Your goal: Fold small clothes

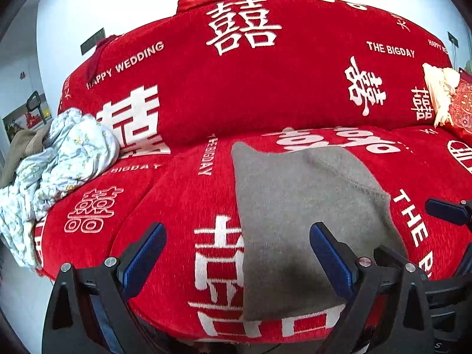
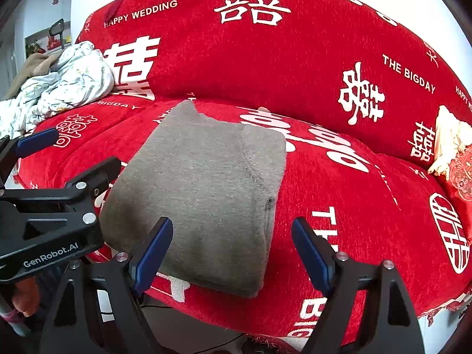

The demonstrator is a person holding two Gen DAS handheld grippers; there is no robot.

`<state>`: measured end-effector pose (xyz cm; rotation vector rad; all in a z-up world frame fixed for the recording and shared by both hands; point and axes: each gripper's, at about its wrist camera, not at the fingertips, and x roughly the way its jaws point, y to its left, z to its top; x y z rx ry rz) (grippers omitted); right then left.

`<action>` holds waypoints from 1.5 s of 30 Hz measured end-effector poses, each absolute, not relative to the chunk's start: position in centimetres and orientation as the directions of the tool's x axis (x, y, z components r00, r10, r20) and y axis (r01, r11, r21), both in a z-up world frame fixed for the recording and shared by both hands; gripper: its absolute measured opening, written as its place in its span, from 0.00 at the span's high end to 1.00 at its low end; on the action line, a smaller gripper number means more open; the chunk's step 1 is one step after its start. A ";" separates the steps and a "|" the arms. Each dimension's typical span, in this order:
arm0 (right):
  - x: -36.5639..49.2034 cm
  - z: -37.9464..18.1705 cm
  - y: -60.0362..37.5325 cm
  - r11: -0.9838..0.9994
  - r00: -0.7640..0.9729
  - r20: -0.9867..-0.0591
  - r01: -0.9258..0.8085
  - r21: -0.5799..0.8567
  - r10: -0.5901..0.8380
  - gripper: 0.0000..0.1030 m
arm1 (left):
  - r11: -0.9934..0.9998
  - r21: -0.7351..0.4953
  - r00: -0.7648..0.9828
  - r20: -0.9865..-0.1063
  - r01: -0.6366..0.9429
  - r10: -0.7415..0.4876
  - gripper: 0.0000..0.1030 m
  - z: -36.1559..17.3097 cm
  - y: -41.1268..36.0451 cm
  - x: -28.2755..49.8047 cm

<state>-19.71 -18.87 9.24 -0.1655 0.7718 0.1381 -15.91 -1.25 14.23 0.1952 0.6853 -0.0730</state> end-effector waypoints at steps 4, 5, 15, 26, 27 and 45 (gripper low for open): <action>-19.8 9.1 -18.6 0.977 0.707 -0.705 -0.190 -0.102 0.064 0.18 | 0.976 0.170 0.771 -0.637 0.137 0.003 0.05 14.1 -1.4 -16.0; -19.7 9.0 -18.6 0.976 0.705 -0.706 -0.190 -0.103 0.063 0.18 | 0.975 0.172 0.770 -0.638 0.139 0.003 0.05 14.1 -1.4 -16.0; -19.8 8.8 -18.5 0.975 0.704 -0.708 -0.193 -0.105 0.063 0.18 | 0.976 0.172 0.772 -0.635 0.132 0.007 0.05 14.2 -1.3 -16.2; -19.7 8.9 -18.6 0.975 0.702 -0.709 -0.195 -0.106 0.064 0.17 | 0.980 0.171 0.745 -0.666 0.104 0.037 0.05 13.4 -0.6 -15.9; -19.7 8.9 -18.6 0.975 0.702 -0.709 -0.196 -0.106 0.064 0.17 | 0.979 0.173 0.748 -0.663 0.106 0.036 0.05 13.5 -0.6 -15.9; -19.5 8.9 -18.8 0.975 0.699 -0.711 -0.198 -0.099 0.070 0.17 | 0.978 0.175 0.749 -0.661 0.116 0.030 0.05 13.7 -0.8 -16.0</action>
